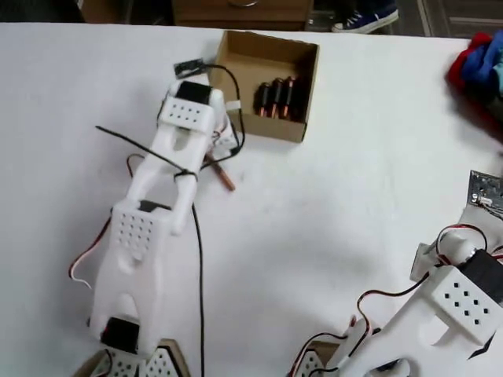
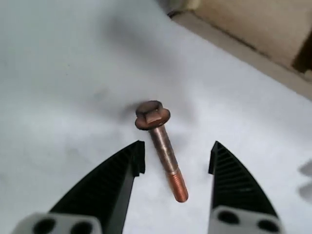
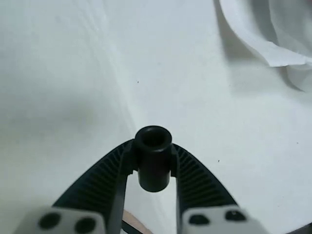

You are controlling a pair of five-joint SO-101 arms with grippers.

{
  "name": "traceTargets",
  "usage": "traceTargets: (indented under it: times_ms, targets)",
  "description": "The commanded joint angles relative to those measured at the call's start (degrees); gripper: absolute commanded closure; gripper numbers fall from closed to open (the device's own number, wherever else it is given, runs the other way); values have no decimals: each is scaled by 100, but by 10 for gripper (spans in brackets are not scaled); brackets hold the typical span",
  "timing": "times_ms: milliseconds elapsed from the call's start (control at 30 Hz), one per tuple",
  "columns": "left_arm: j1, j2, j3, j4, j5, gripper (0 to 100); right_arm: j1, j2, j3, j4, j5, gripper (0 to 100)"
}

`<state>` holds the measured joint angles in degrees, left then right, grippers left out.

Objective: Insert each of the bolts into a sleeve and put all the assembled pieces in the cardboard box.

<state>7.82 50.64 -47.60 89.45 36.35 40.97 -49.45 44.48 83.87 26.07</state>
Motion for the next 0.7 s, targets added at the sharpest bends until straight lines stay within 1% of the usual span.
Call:
traceTargets:
  times_ms: [0,167,300,600,667]
  targets:
    - [-18,-44,101,-211,220,774,13,-136,-53,-75,35,974]
    - [-26,-44,251,-519,281,774,13,-136,-53,-75,35,974]
    - [-97,-44,532,-695,668,774,48,-163,-53,-66,35,974]
    - [-114,-44,655,-703,651,775,57,-163,-53,-66,35,974]
    - [-97,-44,646,-791,642,806,57,-163,-53,-66,35,974]
